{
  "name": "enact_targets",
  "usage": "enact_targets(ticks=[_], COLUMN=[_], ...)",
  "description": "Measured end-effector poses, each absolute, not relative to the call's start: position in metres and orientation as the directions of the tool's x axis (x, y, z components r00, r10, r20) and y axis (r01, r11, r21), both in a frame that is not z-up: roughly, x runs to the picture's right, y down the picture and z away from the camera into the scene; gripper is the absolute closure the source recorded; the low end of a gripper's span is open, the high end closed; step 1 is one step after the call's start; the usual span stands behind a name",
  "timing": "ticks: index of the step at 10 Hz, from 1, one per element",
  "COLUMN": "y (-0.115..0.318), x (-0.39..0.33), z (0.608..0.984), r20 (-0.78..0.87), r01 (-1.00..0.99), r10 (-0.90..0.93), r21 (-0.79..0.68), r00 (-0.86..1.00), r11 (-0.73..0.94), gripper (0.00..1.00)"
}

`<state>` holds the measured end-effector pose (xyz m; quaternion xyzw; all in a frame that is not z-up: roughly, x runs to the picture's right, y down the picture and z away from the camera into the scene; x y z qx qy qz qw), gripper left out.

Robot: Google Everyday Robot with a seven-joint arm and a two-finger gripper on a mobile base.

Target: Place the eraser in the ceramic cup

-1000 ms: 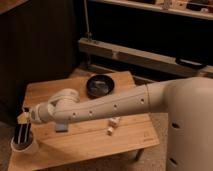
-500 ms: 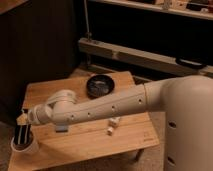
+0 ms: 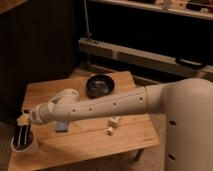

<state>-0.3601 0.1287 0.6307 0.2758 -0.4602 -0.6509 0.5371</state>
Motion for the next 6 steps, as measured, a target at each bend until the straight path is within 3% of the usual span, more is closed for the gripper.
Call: enact_targets(ticks=[6], y=[0.126], x=[-0.348], z=[0.629], r20=[0.124], r01=[0.409], r10=[-0.969], r21=[0.912], r00=[-0.215], r11=[0.026], gripper=[0.2])
